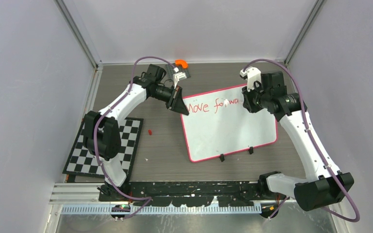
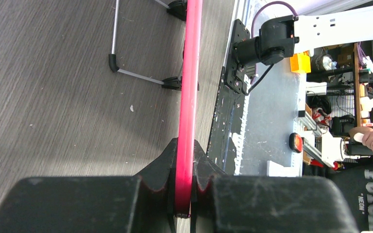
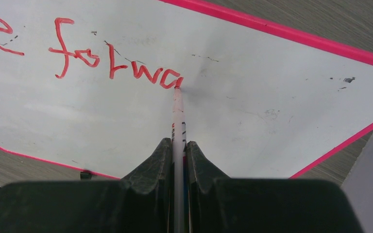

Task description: Write a sentence on the whiteboard

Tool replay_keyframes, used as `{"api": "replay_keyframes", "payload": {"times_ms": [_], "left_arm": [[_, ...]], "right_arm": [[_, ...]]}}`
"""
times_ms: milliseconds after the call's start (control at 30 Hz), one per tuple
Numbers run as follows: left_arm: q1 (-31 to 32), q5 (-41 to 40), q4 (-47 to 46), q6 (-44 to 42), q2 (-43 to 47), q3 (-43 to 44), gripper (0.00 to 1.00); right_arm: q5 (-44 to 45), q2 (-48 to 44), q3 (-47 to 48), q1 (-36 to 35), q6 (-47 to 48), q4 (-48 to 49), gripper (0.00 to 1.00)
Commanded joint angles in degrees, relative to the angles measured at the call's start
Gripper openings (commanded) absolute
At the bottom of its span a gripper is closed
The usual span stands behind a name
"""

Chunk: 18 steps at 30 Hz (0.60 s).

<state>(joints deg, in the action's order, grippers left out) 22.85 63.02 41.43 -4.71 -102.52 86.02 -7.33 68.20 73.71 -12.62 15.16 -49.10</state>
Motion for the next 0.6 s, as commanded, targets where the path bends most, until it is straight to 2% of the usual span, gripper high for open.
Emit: {"api": "replay_keyframes", "payload": {"times_ms": [0, 267, 567], "left_arm": [[0.79, -1.94, -0.16, 0.35, -0.41, 1.61, 0.0], [0.88, -1.94, -0.15, 0.21, -0.22, 1.44, 0.0], [0.88, -1.77, 0.21, 0.14, -0.53, 1.96, 0.0]], "right_arm": [[-0.2, -1.44, 0.6, 0.19, 0.37, 0.08, 0.0], [1.14, -1.7, 5.23, 0.17, 1.86, -1.87, 0.0], [2.31, -0.95, 4.79, 0.22, 2.13, -0.31, 0.0]]}}
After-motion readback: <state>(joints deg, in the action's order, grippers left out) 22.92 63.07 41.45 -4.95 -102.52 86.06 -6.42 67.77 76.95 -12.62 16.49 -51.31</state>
